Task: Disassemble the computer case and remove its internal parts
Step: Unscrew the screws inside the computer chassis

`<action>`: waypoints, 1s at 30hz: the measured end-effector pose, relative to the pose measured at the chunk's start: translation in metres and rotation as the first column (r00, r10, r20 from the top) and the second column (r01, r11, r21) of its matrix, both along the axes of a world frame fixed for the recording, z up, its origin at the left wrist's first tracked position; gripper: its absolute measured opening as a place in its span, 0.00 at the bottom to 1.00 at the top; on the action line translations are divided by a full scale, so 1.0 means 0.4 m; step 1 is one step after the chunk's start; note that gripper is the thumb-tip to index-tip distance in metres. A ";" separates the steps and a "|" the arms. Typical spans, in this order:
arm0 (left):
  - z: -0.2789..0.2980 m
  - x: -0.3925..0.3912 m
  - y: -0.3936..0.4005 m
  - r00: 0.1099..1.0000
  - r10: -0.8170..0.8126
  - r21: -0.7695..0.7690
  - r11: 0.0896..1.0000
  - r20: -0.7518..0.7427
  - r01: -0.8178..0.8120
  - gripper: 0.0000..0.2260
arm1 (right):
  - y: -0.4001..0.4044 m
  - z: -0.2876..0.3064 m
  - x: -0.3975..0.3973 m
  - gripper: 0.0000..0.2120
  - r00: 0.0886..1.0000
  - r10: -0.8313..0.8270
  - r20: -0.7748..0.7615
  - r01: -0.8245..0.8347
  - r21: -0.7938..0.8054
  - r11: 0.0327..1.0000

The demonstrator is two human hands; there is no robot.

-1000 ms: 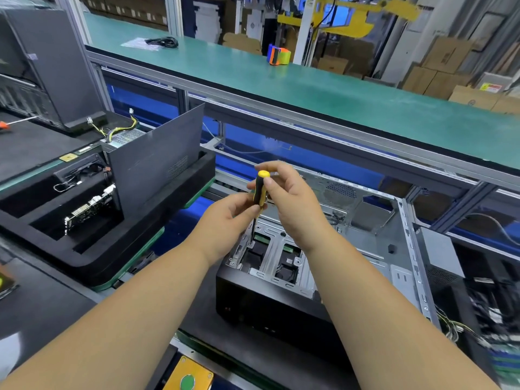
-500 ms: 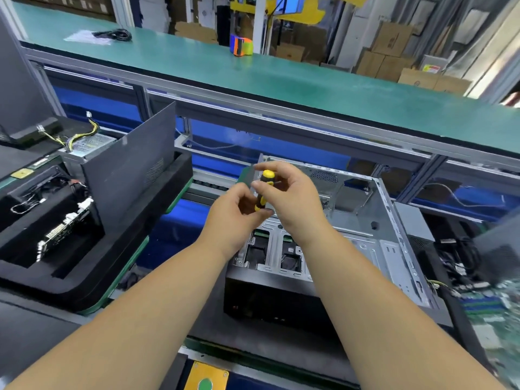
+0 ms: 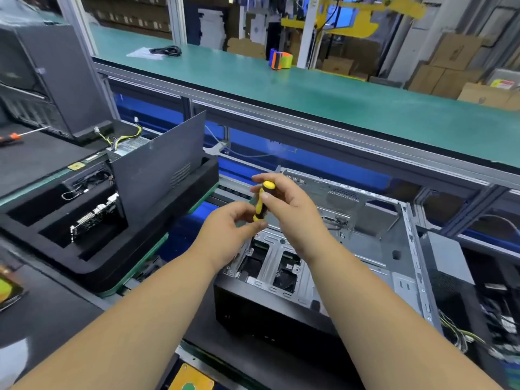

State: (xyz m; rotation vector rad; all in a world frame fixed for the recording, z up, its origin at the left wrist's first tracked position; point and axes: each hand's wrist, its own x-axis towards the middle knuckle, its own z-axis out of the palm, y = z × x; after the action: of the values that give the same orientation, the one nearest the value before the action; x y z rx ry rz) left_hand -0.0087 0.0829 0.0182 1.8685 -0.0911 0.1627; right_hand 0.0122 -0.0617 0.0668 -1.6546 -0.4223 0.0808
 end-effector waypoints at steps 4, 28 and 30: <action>-0.003 -0.003 -0.018 0.996 0.088 0.050 0.995 0.022 -0.089 0.09 | 0.000 -0.018 -0.004 0.15 0.996 -0.084 0.041 0.085 -0.016 0.996; -0.015 -0.047 0.020 0.999 0.047 0.744 0.668 -0.019 -0.017 0.14 | -0.007 -0.015 0.031 0.13 0.994 0.005 0.112 0.004 -0.082 0.997; -0.017 -0.044 0.019 0.999 0.038 0.749 0.663 -0.009 -0.019 0.12 | -0.010 -0.011 0.031 0.13 0.994 -0.001 0.112 0.010 -0.081 0.997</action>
State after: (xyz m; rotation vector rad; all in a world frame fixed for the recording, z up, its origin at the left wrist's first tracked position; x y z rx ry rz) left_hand -0.0265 0.0905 0.0112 2.7157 -0.1252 0.1317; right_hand 0.0247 -0.0655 0.0624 -1.7462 -0.5049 0.0012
